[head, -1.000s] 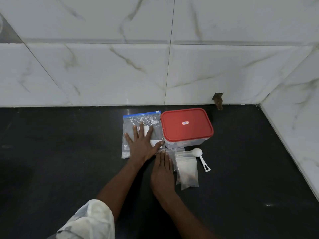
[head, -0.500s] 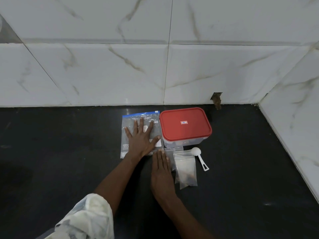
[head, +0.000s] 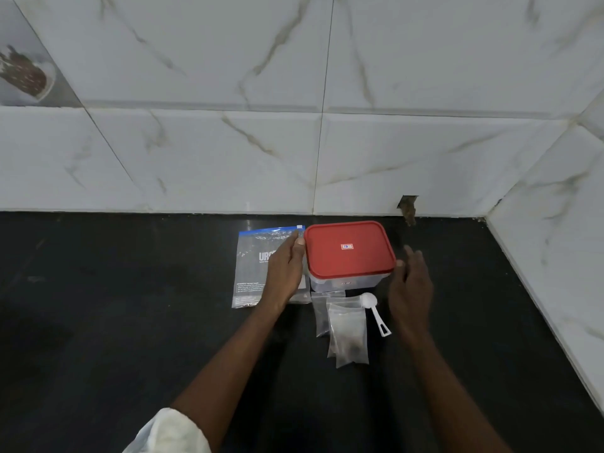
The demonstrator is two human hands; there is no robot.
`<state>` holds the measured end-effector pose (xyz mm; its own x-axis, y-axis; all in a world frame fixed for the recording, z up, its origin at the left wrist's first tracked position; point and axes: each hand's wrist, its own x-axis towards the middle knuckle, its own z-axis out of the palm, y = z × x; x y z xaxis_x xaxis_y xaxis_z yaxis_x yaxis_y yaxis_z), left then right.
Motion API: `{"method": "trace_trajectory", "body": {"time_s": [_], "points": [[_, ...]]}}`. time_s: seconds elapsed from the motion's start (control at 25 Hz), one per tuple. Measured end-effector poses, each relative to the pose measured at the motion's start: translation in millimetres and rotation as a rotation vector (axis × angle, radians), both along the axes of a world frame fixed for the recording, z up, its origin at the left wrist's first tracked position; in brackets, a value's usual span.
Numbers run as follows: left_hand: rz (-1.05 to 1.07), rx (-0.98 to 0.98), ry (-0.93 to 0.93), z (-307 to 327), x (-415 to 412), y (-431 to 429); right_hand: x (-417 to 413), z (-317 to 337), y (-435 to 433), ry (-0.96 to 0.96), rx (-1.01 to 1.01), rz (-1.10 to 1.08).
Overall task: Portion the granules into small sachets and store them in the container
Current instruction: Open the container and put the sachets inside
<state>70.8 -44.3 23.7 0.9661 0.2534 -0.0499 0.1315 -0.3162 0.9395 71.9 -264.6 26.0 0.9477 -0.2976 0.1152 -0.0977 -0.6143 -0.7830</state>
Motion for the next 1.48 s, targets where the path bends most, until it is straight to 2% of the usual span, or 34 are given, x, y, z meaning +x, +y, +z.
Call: {"method": "trace_trajectory", "body": {"time_s": [0.08,0.16,0.32,0.44,0.56,0.8,0.96,1.08,1.28,1.48], "points": [[-0.033,-0.009,0.027,7,7,-10,18,6,-12,0.089,0.061,0.115],[-0.034,0.033,0.061,4,15,-16,20,9,-13,0.117,0.032,0.154],[-0.025,0.055,0.132,-1,18,-21,9,3,-14,0.082,0.048,0.096],[0.056,0.109,0.156,2,19,-23,13,7,-15,0.118,0.163,0.054],[0.159,0.063,0.23,9,24,-27,27,14,-16,0.184,0.253,-0.029],[0.224,0.062,0.306,19,25,-27,45,21,-17,0.302,0.229,-0.054],[0.302,0.015,0.272,28,22,-30,49,21,-19,0.268,0.201,-0.068],[0.394,-0.129,0.181,36,9,-28,35,28,-18,0.14,0.231,-0.022],[0.503,-0.612,0.184,38,-48,19,-23,29,11,-0.022,0.23,0.194],[0.607,-0.595,0.35,-8,-114,80,-73,-15,53,0.08,0.128,0.443]]}}
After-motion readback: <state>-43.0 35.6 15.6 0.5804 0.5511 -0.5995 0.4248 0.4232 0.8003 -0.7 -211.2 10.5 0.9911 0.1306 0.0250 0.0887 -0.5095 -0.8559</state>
